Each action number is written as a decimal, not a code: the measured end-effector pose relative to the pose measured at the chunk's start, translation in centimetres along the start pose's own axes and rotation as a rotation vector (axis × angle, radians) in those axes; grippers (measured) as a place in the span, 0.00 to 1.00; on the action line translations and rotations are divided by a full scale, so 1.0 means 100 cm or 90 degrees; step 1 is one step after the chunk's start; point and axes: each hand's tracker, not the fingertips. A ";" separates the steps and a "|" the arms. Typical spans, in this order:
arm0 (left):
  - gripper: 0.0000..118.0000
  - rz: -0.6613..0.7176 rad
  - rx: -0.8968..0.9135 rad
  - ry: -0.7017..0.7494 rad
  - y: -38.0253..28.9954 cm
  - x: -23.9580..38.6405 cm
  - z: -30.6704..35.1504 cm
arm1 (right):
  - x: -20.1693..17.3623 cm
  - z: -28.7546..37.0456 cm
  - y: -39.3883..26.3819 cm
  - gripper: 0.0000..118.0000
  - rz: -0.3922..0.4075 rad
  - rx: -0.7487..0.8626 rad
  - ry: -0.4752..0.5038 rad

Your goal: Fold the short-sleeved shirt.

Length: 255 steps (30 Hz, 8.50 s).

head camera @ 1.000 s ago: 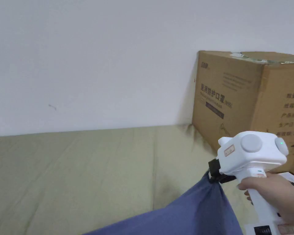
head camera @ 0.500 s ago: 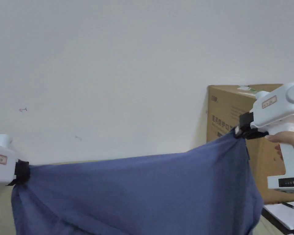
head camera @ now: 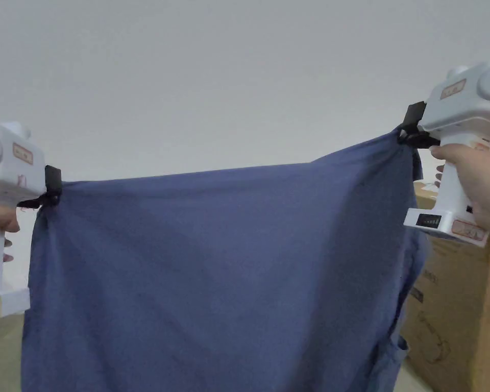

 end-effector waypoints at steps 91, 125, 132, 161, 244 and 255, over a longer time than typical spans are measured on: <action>0.90 -0.011 -0.535 -0.082 -0.492 -0.114 0.232 | 0.056 0.409 -0.449 0.00 0.106 -0.339 0.163; 0.03 -0.040 -0.240 -0.067 -0.496 -0.064 0.318 | 0.200 0.340 -0.496 0.06 0.127 -0.576 -0.050; 0.03 -0.030 -0.225 -0.084 -0.461 -0.069 0.261 | 0.194 0.301 -0.437 0.06 0.033 -0.535 -0.026; 0.29 0.020 -0.116 -0.069 -0.444 -0.048 0.215 | 0.113 0.258 -0.433 0.42 0.042 -0.266 0.045; 0.40 -0.014 -0.446 0.022 -0.492 -0.092 0.261 | 0.248 0.304 -0.483 0.44 -0.133 -0.635 -0.104; 0.96 -0.032 -0.142 -0.097 -0.412 -0.036 0.333 | 0.134 0.378 -0.396 0.89 -0.036 -0.286 0.053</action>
